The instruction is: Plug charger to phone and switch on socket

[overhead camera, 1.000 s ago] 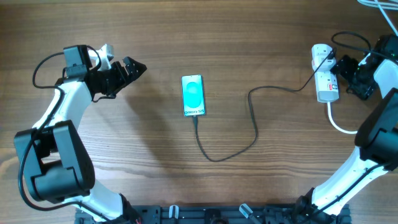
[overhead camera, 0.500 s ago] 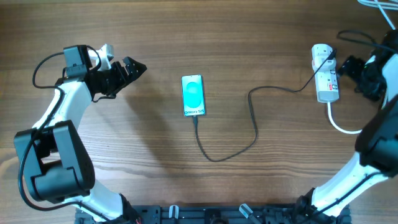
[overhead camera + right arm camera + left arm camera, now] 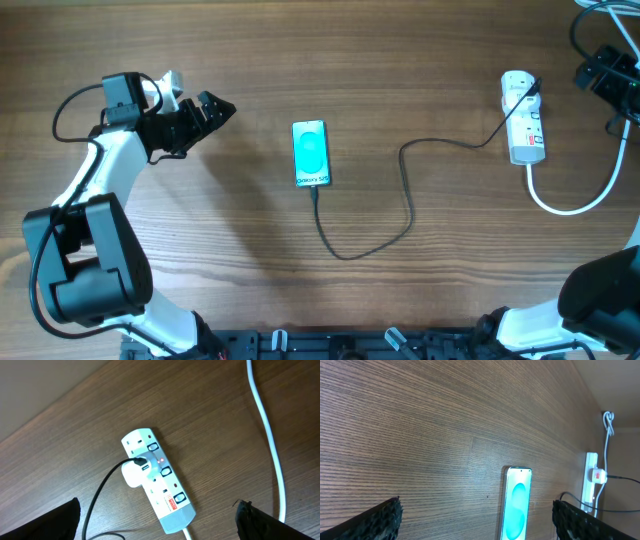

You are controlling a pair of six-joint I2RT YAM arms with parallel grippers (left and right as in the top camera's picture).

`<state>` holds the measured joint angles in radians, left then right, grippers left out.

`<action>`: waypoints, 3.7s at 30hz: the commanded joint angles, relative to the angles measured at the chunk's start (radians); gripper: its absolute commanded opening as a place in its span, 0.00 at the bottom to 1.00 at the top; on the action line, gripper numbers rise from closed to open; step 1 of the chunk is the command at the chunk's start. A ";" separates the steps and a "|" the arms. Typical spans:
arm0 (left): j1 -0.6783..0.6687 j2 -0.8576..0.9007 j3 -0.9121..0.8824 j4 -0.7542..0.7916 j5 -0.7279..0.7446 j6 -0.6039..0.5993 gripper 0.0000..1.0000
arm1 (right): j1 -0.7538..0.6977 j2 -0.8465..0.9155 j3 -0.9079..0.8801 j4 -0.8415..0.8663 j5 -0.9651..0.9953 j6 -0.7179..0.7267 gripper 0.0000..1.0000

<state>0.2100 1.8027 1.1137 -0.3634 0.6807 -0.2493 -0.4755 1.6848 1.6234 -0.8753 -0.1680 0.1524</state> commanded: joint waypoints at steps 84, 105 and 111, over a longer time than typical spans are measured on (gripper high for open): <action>0.002 -0.004 -0.002 0.000 0.000 0.002 1.00 | 0.304 -0.472 0.004 -0.002 -0.024 -0.019 1.00; 0.002 -0.004 -0.002 0.000 0.000 0.002 1.00 | 0.304 -0.472 0.004 -0.002 -0.024 -0.019 1.00; 0.002 -0.004 -0.002 0.000 0.000 0.002 1.00 | 0.353 -0.472 0.004 -0.002 -0.024 -0.019 1.00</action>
<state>0.2100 1.8027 1.1137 -0.3634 0.6807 -0.2493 -0.1535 1.2133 1.6234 -0.8787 -0.1833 0.1513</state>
